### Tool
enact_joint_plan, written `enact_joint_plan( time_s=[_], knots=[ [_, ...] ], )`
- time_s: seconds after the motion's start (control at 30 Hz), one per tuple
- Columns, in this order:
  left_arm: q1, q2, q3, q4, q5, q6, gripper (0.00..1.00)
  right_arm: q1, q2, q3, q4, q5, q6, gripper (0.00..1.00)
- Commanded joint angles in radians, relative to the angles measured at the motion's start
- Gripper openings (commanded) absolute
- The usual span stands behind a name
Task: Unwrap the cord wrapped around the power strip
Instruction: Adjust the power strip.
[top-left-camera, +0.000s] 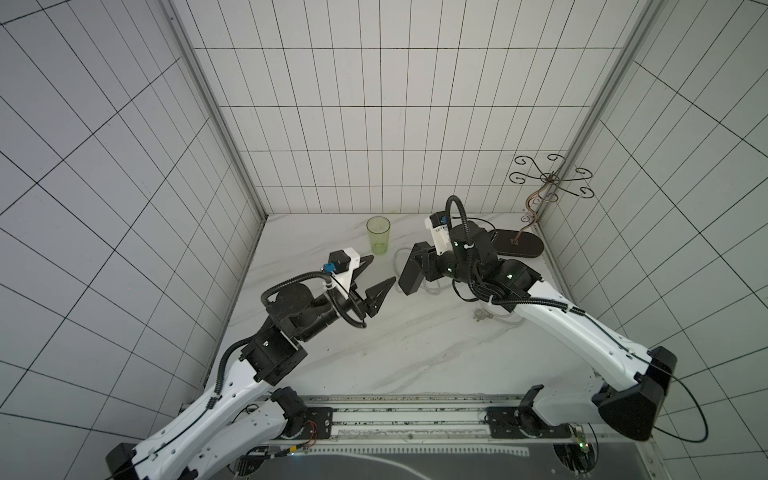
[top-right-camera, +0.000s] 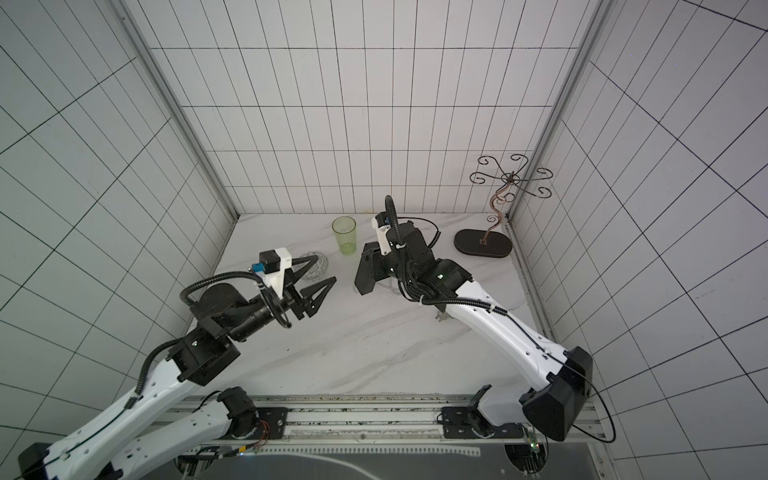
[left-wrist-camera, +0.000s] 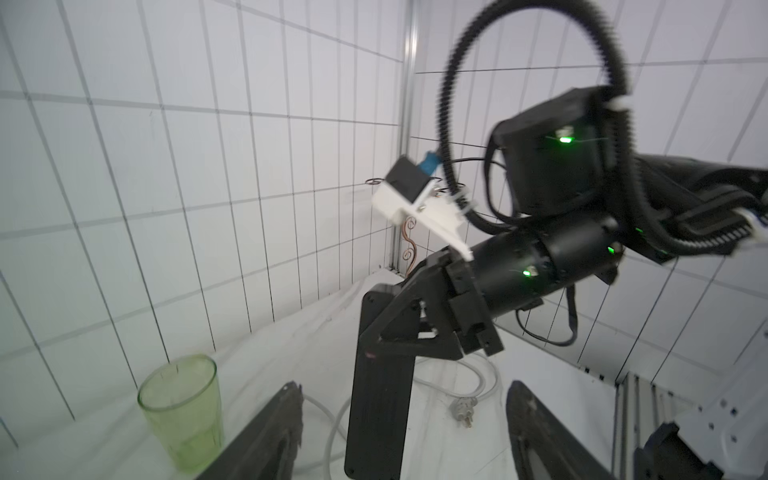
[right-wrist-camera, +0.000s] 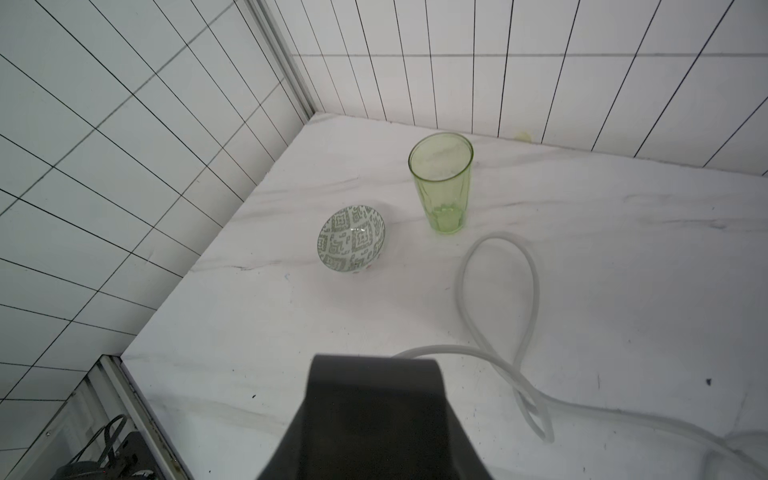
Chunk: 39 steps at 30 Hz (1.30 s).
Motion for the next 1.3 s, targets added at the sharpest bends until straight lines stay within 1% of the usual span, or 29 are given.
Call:
enact_joint_plan(
  time_s=[0.0,0.07,0.17,0.33,0.4,0.47,0.57,0.83,0.87,0.97,1.03,1.13,1.17,1.2,1.23,1.27],
  knots=[
    [-0.009,0.058,-0.027,0.036,0.061,0.313,0.8,0.003,-0.006,0.18,-0.025,-0.052,0.069,0.0],
    [-0.008,0.097,-0.021,0.03,0.049,0.335,0.84,0.002,0.0,0.195,-0.023,-0.069,0.068,0.0],
    [-0.004,0.153,-0.024,0.061,0.0,0.321,0.87,0.002,0.005,0.218,-0.025,-0.097,0.065,0.0],
    [0.014,0.232,-0.003,0.062,-0.004,0.283,0.88,0.003,-0.005,0.23,-0.01,-0.121,0.064,0.0],
    [0.018,0.247,-0.007,0.07,-0.018,0.279,0.84,0.003,-0.011,0.226,0.003,-0.133,0.061,0.0],
    [0.02,0.259,-0.007,0.071,-0.036,0.276,0.77,0.005,-0.016,0.219,0.018,-0.145,0.056,0.0],
    [0.037,0.276,-0.015,0.092,-0.046,0.239,0.68,0.007,-0.024,0.208,0.038,-0.167,0.046,0.0],
    [0.047,0.305,-0.018,0.094,-0.043,0.196,0.65,0.021,-0.054,0.144,0.118,-0.181,0.029,0.0],
    [0.05,0.308,-0.017,0.096,-0.044,0.189,0.62,0.021,-0.055,0.139,0.118,-0.181,0.027,0.0],
    [0.053,0.309,-0.009,0.098,-0.064,0.159,0.44,0.028,-0.056,0.131,0.151,-0.193,0.002,0.0],
    [0.052,0.3,-0.009,0.103,-0.069,0.15,0.36,0.032,-0.053,0.132,0.15,-0.201,-0.009,0.0],
    [0.053,0.282,-0.015,0.104,-0.069,0.141,0.16,0.033,-0.054,0.131,0.16,-0.223,-0.017,0.0],
    [0.053,0.275,-0.016,0.104,-0.064,0.137,0.09,0.034,-0.056,0.136,0.158,-0.227,-0.022,0.18],
    [0.054,0.263,-0.018,0.107,-0.06,0.13,0.0,0.032,-0.057,0.149,0.153,-0.242,-0.037,0.5],
    [0.057,0.254,-0.018,0.109,-0.058,0.118,0.0,0.03,-0.06,0.163,0.147,-0.258,-0.061,0.7],
    [0.064,0.239,-0.018,0.111,-0.049,0.101,0.0,0.022,-0.069,0.177,0.137,-0.271,-0.096,0.81]
  ],
)
